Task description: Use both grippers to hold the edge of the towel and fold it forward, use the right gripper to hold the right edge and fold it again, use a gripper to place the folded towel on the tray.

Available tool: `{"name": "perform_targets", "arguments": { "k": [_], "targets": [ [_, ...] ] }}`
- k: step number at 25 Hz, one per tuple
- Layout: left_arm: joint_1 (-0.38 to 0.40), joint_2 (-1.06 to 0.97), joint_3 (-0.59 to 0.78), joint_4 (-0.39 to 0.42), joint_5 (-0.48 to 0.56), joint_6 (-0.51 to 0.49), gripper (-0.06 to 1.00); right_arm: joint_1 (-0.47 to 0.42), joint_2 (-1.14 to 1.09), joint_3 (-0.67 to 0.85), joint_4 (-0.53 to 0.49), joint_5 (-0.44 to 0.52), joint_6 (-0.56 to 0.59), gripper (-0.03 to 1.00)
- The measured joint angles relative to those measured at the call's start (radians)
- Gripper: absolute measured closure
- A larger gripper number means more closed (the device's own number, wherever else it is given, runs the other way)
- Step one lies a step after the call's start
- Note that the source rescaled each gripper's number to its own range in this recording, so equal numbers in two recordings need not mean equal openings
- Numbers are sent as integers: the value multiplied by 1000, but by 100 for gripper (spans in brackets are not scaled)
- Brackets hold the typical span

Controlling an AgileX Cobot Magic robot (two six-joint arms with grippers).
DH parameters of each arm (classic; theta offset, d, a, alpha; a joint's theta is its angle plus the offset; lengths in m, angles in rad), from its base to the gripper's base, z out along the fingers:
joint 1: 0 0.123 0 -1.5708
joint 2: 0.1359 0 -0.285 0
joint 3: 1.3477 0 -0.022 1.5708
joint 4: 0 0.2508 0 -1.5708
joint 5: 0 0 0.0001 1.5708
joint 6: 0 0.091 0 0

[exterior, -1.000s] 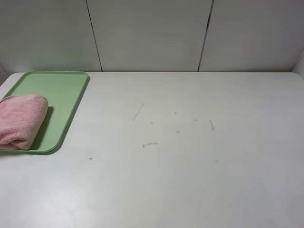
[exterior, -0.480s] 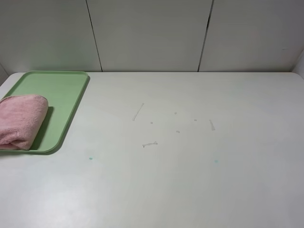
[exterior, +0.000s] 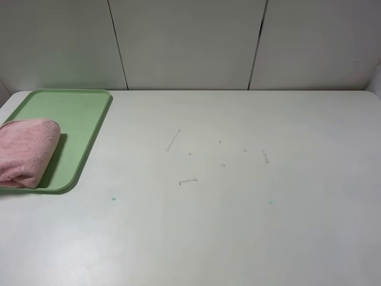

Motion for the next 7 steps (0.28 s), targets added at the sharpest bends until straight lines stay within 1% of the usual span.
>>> {"name": "perform_targets", "arguments": {
  "k": [7],
  "targets": [
    [0, 0, 0, 0, 0, 0, -5, 0, 0, 0, 0, 0, 0, -3]
  ]
}}
